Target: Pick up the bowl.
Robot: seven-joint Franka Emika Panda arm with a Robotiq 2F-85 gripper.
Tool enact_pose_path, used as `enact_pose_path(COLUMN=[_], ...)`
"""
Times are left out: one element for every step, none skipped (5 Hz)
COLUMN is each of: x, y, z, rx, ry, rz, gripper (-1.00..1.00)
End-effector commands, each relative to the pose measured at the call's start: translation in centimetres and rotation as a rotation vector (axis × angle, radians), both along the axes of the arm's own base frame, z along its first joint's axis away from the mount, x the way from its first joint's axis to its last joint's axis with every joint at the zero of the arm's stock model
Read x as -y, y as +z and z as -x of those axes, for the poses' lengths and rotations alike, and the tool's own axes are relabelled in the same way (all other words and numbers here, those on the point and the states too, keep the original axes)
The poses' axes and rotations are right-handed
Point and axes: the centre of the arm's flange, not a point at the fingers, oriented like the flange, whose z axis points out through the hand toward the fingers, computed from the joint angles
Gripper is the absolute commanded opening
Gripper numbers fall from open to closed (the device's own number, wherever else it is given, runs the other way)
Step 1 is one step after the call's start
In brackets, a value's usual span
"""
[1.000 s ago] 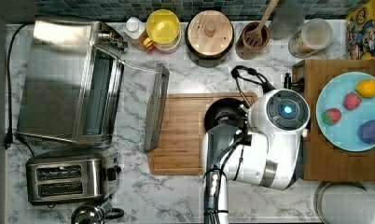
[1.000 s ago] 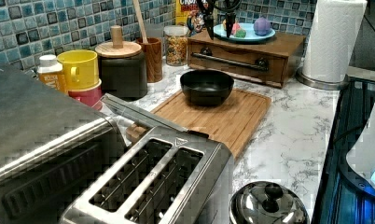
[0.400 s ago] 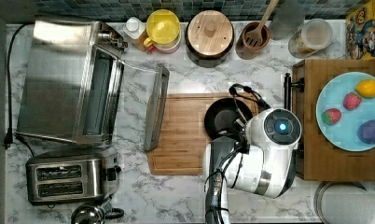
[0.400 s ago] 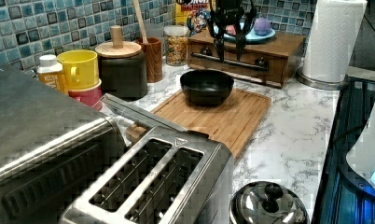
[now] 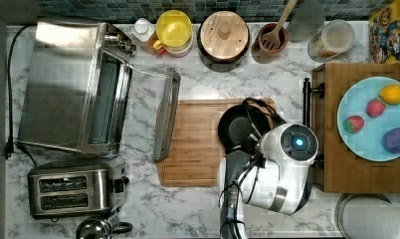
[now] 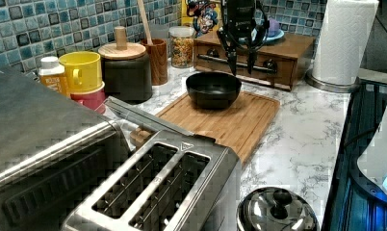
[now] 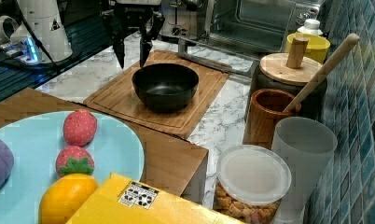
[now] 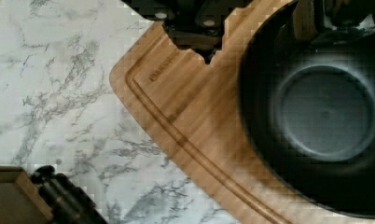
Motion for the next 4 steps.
enact_pose_path(x=[3.7,2.7,1.9,1.6], y=[-1.2,-2.1,-2.7,-3.4], z=[4.2,3.6,3.0,2.3], rx=[0.114,0.166,0.175,0.182], ry=[-0.033,-0.024,-0.019,-0.02], rz=[-0.075,-0.092,-0.083,-0.092], gripper=[0.0,0.0,0.0,0.0])
